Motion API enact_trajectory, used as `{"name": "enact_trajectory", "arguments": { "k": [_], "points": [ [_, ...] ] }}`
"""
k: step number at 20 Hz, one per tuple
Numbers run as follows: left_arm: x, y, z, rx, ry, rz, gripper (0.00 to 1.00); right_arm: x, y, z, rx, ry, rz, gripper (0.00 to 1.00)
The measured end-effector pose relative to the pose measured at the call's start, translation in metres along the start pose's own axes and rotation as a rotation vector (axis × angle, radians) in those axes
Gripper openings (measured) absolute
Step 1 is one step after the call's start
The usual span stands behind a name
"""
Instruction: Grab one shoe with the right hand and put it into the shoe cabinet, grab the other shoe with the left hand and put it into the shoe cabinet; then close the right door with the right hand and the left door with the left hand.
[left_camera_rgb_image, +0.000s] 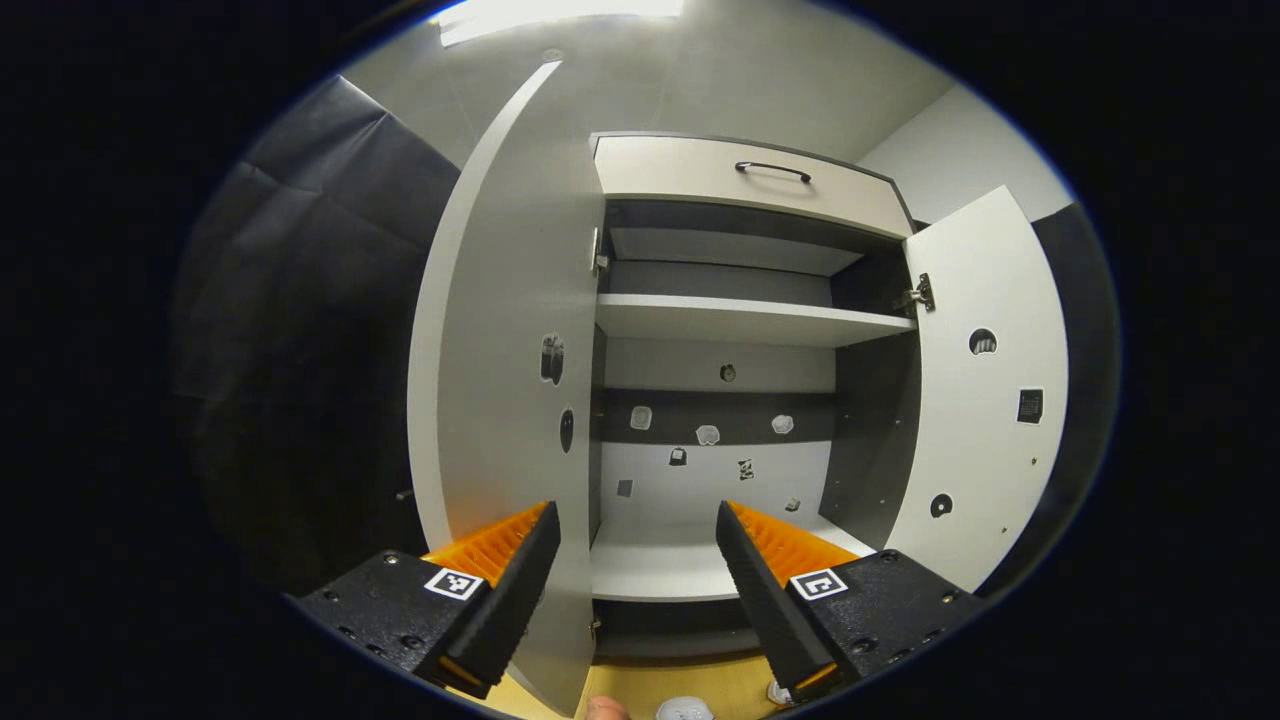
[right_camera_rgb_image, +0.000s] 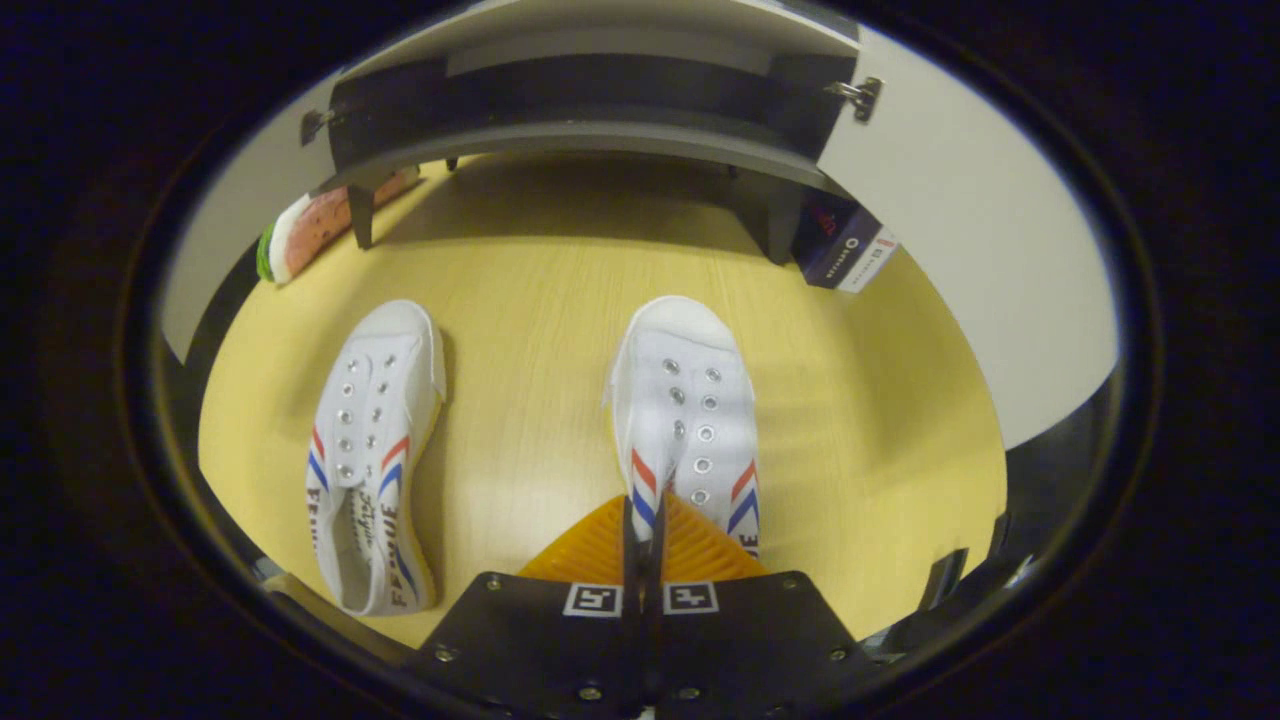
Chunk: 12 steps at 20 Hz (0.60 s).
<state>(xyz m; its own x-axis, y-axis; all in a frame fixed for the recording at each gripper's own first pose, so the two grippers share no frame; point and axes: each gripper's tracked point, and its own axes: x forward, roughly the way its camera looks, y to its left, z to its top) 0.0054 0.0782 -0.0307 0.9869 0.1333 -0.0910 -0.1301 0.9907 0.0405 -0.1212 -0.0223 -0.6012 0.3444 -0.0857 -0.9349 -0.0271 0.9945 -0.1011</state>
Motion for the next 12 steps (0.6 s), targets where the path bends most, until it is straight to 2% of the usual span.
{"name": "enact_trajectory", "arguments": {
  "k": [2,7,12],
  "points": [
    [0.001,-0.002,0.000,0.002,0.000,-0.009,0.94,-0.016,0.001,0.009,0.063,-0.020,0.037,0.01],
    [0.005,-0.005,-0.002,-0.006,0.004,-0.024,0.95,-0.077,-0.001,0.061,0.071,-0.161,0.061,0.00],
    [0.011,-0.010,-0.005,-0.008,0.009,-0.044,0.95,-0.157,0.008,0.165,0.063,-0.378,0.096,0.01]
  ]
}}
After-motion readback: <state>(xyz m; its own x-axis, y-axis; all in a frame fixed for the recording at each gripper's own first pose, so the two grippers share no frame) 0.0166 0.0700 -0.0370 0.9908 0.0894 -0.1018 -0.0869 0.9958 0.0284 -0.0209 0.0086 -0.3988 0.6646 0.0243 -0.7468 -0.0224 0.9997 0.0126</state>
